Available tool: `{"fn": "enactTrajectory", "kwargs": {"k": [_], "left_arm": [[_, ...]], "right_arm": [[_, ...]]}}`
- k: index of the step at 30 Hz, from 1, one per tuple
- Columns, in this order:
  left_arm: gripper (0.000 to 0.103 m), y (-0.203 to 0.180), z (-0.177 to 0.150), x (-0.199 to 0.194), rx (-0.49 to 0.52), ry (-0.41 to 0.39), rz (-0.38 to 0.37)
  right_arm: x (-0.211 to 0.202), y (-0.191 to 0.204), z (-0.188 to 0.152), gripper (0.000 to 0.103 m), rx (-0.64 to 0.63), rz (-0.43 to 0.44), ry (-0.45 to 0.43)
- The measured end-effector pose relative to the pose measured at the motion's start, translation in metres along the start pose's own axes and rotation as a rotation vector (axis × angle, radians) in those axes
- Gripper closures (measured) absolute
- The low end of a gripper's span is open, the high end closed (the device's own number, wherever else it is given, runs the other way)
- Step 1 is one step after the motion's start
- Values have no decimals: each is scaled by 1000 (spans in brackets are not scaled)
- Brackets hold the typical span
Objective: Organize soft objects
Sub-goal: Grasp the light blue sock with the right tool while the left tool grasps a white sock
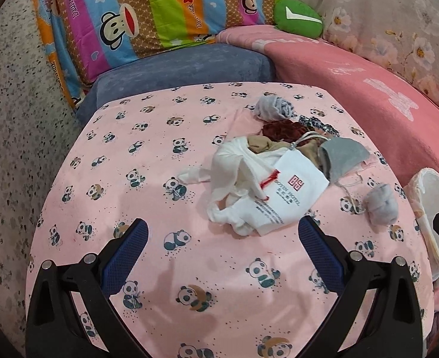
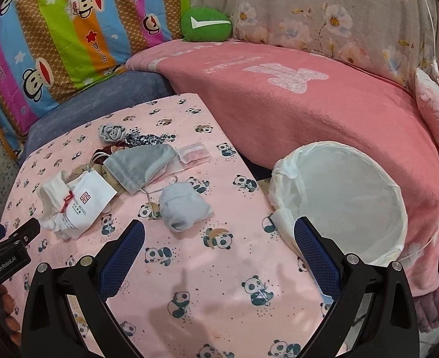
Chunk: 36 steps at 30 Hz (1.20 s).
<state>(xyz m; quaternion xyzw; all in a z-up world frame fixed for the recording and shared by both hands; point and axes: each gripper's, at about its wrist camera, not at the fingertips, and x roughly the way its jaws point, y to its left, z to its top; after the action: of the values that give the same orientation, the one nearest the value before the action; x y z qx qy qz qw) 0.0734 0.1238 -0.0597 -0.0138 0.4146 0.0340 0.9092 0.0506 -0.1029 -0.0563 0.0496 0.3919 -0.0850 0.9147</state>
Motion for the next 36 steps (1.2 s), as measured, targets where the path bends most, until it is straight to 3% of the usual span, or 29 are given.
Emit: {"fn": "enactTrajectory", "kwargs": {"k": [7,15,18,19,20,23,25,29,36], "left_arm": [[7,21,23,28,-57,13,-28],[9,17,44,59,-56,28,-63],[22,18,46,66,-59,51,-99],[27,18,45,68,-63,60,-115],[40,19,45,70,-65,71,-136],[65,17,43,73,-67,89,-175],[82,16,42,69,-58,84,-187],[89,11,43,53,-38,53,-193],[89,-7,50,7,-1,-22,-232]], "right_arm": [[32,20,12,5,5,34,16],[68,39,18,5,-27,38,47],[82,43,16,15,-34,36,75],[87,43,15,24,-34,38,90],[91,43,14,32,-32,41,106],[101,41,7,53,-17,45,140],[99,37,4,57,5,71,139],[89,35,2,64,11,93,140],[50,29,4,65,19,137,91]]}}
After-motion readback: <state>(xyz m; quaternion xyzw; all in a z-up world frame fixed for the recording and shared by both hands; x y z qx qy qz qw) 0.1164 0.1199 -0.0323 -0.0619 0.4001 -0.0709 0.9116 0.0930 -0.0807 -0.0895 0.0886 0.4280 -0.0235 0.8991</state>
